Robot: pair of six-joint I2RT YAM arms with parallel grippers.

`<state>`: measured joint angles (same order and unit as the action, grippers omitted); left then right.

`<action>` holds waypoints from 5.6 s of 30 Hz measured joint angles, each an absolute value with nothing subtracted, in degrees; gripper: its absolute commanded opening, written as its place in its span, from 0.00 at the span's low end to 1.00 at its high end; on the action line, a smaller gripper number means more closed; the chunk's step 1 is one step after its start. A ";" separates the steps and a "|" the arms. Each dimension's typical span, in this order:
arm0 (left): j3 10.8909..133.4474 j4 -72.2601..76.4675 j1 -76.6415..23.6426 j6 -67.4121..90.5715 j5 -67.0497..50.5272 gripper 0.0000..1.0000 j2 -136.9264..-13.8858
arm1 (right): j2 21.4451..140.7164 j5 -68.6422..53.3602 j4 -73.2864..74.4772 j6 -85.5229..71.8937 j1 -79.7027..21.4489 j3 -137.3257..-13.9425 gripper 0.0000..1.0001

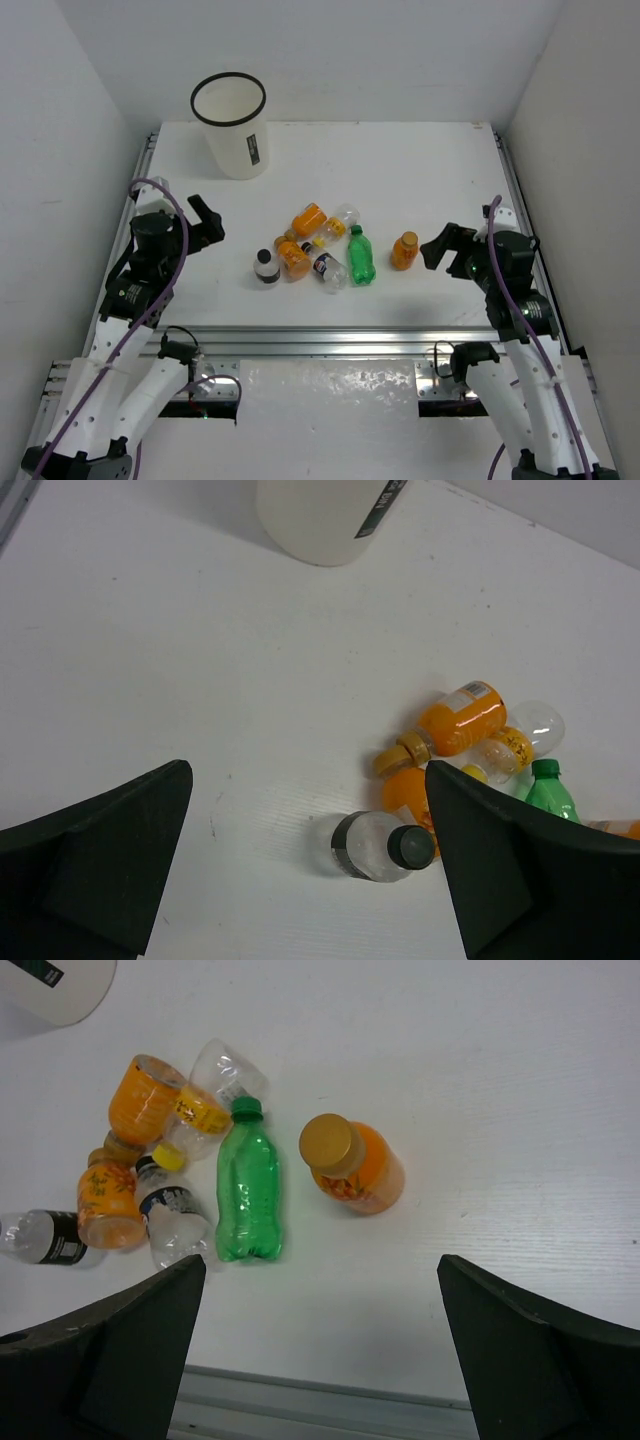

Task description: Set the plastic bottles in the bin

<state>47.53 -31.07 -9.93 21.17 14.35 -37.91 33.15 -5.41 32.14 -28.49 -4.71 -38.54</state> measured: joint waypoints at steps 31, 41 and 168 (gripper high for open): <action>47.57 -30.72 -9.93 21.30 11.35 1.00 -44.10 | 81.91 14.66 18.46 -26.98 -19.31 -48.21 0.29; 64.45 -25.91 -32.80 20.97 -3.70 1.00 -68.20 | 73.89 1.72 30.72 -24.34 -18.87 -64.01 0.26; 99.90 -15.79 -18.76 30.30 9.37 0.00 -89.89 | 38.98 7.81 18.28 -28.18 -29.08 -41.01 0.99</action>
<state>99.90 -15.79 -18.76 30.30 9.37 -89.89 38.98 7.81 18.28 -28.18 -29.08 -41.01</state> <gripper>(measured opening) 0.587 0.986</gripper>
